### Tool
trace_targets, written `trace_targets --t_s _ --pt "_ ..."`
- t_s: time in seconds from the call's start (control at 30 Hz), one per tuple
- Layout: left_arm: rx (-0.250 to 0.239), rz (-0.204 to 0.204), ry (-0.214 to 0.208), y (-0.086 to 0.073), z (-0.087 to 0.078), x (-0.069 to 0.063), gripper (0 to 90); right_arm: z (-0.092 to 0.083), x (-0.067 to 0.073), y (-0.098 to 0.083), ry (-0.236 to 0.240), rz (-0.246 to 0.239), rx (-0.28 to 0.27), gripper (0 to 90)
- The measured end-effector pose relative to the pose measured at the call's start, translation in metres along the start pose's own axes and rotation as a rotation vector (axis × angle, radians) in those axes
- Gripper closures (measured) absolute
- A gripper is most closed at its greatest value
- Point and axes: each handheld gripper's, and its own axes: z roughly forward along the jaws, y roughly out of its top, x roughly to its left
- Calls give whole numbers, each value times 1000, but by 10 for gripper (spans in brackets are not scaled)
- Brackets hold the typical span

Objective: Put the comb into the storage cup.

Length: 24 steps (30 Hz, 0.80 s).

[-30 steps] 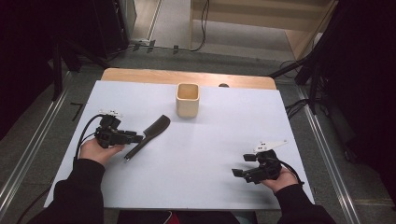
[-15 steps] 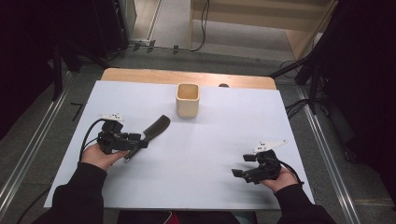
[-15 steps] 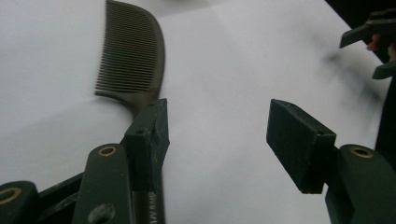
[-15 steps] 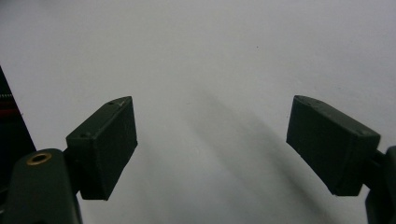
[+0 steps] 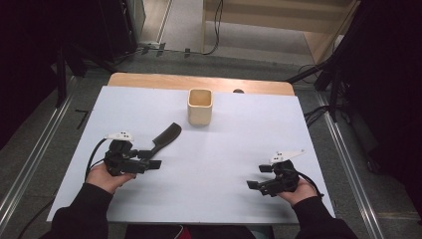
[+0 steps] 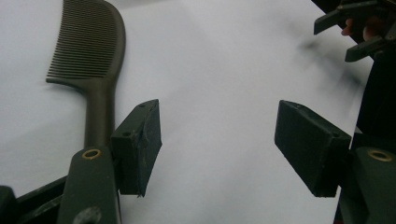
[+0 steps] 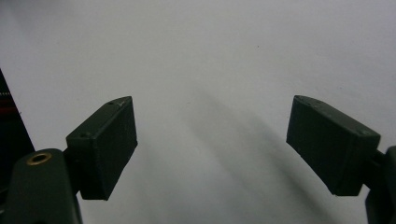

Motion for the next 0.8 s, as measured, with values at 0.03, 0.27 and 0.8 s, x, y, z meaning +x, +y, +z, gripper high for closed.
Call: trace_targets --t_s 0.03,0.27,0.8 --pt "3 5 4 -1 0 -1 323 0 0 0 -2 -1 0 146" --pt "13 22 15 -10 -1 -8 298 0 0 0 -2 0 1 146" --pt "41 28 46 -23 -10 -8 298 0 0 0 -1 7 1 146"
